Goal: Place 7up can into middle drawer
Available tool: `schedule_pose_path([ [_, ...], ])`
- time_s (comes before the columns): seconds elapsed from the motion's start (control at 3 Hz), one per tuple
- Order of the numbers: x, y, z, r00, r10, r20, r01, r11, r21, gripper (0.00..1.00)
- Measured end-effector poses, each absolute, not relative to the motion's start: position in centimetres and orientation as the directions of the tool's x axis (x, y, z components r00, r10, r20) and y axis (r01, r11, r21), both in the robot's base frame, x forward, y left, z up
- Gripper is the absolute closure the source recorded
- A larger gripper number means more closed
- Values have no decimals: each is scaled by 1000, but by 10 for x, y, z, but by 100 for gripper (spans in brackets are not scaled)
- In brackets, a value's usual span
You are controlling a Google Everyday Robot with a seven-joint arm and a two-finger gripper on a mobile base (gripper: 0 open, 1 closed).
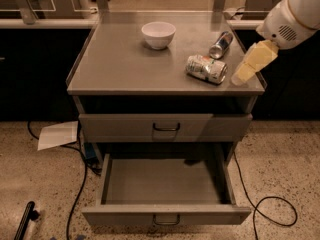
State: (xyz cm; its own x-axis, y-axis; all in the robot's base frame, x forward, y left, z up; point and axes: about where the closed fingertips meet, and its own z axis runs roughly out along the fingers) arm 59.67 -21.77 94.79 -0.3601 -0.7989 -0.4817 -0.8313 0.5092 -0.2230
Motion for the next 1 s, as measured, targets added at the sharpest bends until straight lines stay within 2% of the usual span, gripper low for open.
schedule_pose_path([
  [0.33,609,-223,932,-402,-756,-517,-813,554,-178,0],
  [1.0,659,-183,898,-373,-755,-538,-863,496,-97,0],
])
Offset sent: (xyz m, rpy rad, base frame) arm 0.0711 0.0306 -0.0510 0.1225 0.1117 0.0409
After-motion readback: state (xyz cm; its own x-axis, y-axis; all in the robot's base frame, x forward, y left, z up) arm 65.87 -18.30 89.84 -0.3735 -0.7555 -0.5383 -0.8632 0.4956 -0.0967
